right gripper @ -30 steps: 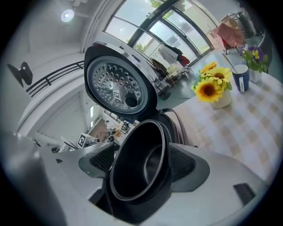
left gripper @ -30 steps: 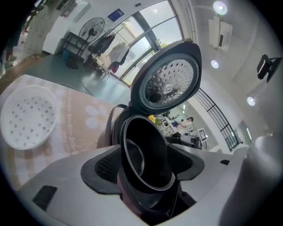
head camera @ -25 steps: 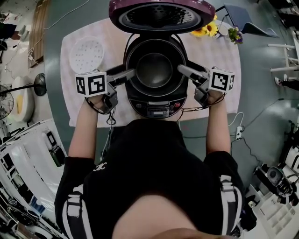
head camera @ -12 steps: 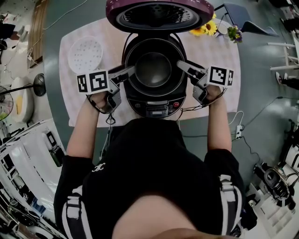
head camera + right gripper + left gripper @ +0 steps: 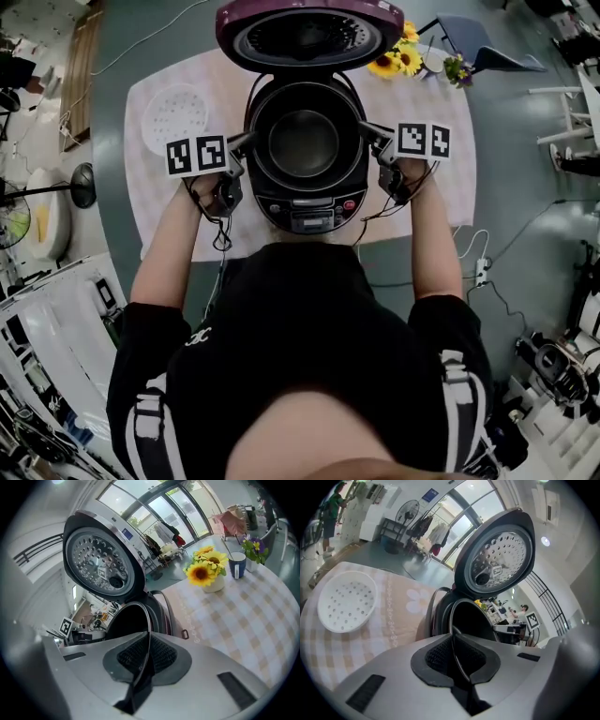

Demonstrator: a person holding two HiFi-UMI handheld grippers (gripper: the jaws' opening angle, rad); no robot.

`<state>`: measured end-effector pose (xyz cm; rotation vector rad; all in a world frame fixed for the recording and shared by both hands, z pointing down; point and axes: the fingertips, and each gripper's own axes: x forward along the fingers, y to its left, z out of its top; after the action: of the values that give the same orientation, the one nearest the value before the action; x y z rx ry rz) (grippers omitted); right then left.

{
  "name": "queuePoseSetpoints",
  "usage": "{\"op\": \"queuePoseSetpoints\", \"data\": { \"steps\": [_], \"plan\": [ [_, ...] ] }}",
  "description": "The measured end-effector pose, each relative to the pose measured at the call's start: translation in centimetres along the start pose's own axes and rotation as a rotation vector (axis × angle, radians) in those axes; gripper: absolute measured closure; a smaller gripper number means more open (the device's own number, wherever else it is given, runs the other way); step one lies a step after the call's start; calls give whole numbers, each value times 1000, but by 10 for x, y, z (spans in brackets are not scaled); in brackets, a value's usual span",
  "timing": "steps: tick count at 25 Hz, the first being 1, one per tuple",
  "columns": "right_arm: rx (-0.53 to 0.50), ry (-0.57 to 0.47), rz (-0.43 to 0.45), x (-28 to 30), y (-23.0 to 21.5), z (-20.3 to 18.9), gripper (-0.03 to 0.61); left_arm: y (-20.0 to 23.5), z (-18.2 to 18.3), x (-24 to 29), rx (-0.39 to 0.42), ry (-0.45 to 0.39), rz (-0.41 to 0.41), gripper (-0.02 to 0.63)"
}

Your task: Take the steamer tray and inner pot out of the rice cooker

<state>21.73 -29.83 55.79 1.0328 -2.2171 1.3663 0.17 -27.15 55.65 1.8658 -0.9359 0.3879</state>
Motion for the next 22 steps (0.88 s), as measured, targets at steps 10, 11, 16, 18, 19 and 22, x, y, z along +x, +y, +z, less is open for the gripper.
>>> {"op": "queuePoseSetpoints", "data": {
  "steps": [10,11,16,18,19,22],
  "plan": [
    [33,-28,17,-11,11,1,566,-3,-1,-9,-63,-100,25,601],
    [27,-36,26,-14,14,3,566,-6,0,-13,-53,-111,27,601],
    [-5,-58,60,-30,32,14,566,-26,9,-35,-46,-165,-20,601],
    [-4,-78,81,-39,41,21,566,-37,14,-47,-56,-193,-45,600],
    [-7,-90,91,-45,46,26,566,-43,18,-52,-59,-210,-57,600],
    [-24,-128,128,-64,62,37,566,-61,27,-72,-57,-262,-103,600]
  ]
}}
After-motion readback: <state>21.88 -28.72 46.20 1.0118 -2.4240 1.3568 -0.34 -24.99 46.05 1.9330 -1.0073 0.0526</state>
